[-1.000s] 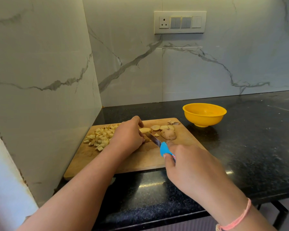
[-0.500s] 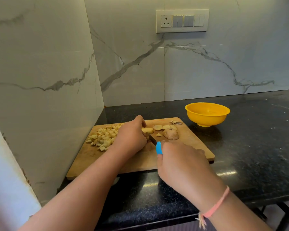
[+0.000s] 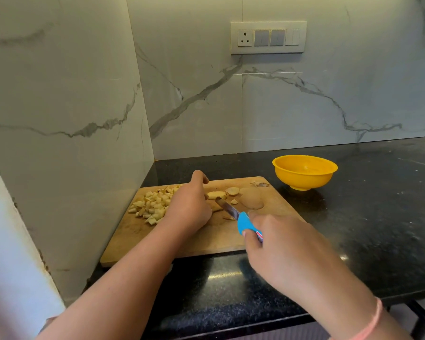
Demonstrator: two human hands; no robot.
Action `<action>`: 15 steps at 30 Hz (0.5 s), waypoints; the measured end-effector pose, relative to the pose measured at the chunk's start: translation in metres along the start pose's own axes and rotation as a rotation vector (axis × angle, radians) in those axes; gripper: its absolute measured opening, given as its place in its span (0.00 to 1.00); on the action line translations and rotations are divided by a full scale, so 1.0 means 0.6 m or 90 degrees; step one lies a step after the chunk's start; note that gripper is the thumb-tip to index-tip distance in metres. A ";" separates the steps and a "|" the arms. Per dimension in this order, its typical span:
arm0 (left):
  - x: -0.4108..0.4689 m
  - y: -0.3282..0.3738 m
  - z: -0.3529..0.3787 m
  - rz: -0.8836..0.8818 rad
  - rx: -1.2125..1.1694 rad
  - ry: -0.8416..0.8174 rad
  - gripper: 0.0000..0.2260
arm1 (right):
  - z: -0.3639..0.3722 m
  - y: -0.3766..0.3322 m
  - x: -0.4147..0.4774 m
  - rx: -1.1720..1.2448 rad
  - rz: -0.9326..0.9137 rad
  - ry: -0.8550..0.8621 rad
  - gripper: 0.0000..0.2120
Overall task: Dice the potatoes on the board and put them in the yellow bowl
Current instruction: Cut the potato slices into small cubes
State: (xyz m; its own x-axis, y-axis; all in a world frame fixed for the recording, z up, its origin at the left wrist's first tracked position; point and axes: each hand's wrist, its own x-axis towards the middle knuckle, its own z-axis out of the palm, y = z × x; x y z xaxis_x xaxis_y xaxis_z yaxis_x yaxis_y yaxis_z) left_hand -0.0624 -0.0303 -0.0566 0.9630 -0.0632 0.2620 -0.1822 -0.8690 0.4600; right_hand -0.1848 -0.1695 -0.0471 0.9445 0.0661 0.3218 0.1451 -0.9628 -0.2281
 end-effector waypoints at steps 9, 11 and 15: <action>-0.007 0.005 -0.003 0.029 -0.011 -0.012 0.33 | 0.012 -0.007 0.026 -0.023 -0.010 -0.051 0.17; -0.007 0.005 -0.005 0.033 -0.021 -0.018 0.33 | 0.017 -0.015 0.038 -0.047 -0.023 -0.057 0.14; -0.007 0.004 -0.003 0.024 -0.029 -0.013 0.33 | 0.034 -0.031 0.038 -0.074 -0.046 -0.040 0.13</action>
State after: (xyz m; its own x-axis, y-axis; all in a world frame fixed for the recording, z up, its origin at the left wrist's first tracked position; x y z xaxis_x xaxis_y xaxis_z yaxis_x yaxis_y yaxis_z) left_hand -0.0673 -0.0315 -0.0550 0.9590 -0.1066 0.2627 -0.2274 -0.8425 0.4883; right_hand -0.1597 -0.1450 -0.0544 0.9501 0.1485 0.2744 0.1812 -0.9786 -0.0977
